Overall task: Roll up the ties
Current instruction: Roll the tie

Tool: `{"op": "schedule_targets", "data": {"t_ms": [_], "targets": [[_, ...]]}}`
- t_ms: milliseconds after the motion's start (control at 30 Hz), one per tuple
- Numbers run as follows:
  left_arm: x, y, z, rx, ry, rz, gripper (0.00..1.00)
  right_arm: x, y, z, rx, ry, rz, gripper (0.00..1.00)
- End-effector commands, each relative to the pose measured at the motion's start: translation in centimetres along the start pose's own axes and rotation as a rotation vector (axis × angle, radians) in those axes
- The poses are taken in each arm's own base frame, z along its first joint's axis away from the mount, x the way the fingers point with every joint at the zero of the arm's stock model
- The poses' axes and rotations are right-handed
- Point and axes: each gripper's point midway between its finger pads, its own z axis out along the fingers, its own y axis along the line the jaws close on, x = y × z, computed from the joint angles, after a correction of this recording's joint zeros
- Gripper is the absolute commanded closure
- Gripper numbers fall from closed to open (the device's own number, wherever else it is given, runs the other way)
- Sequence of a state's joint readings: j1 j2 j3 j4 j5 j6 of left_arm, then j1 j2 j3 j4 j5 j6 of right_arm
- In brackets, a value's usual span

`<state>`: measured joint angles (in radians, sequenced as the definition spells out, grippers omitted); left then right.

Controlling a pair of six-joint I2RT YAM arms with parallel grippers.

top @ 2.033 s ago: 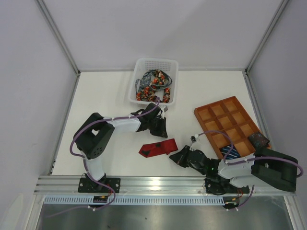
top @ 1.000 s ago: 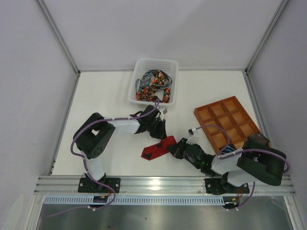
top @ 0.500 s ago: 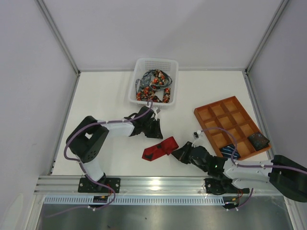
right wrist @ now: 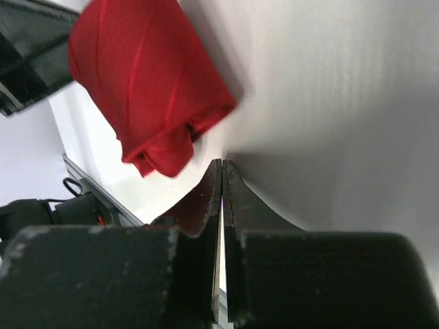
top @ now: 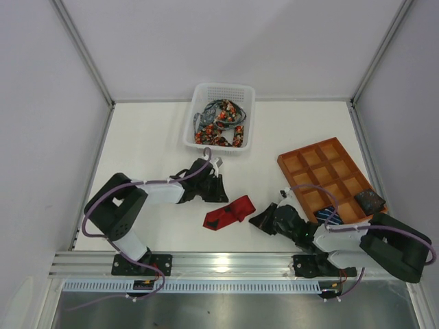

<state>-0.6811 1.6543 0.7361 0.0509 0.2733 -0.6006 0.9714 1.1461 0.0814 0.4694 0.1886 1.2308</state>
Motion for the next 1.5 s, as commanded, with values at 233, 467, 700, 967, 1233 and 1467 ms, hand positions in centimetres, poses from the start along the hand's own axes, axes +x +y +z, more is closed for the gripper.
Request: {"op": "schedule_targets", "data": {"t_ms": [233, 467, 700, 967, 1233, 1467], "targets": [[3.3, 3.6, -1.5, -0.115, 0.019, -0.048, 0.76, -1.3, 1.9, 4.5, -0.077, 0.055, -0.021, 1.0], [1.0, 5.2, -2.9, -0.166, -0.014, -0.061, 0.73, -1.6, 1.8, 5.4, -0.049, 0.082, -0.029, 1.0], [-2.0, 5.2, -2.9, -0.145, -0.049, -0.08, 0.72, -0.7, 0.8, 3.7, -0.018, 0.137, -0.061, 1.0], [-3.4, 2.0, -1.5, -0.004, -0.032, -0.088, 0.74, 0.6, 2.3, 3.0, -0.111, 0.179, -0.076, 1.0], [-3.8, 0.0, -0.9, 0.069, -0.025, -0.06, 0.75, 0.4, 4.1, 3.5, -0.181, 0.139, -0.085, 1.0], [-3.8, -1.1, -0.3, 0.111, 0.012, -0.023, 0.75, -0.9, 4.8, 3.6, -0.212, 0.06, -0.112, 1.0]]}}
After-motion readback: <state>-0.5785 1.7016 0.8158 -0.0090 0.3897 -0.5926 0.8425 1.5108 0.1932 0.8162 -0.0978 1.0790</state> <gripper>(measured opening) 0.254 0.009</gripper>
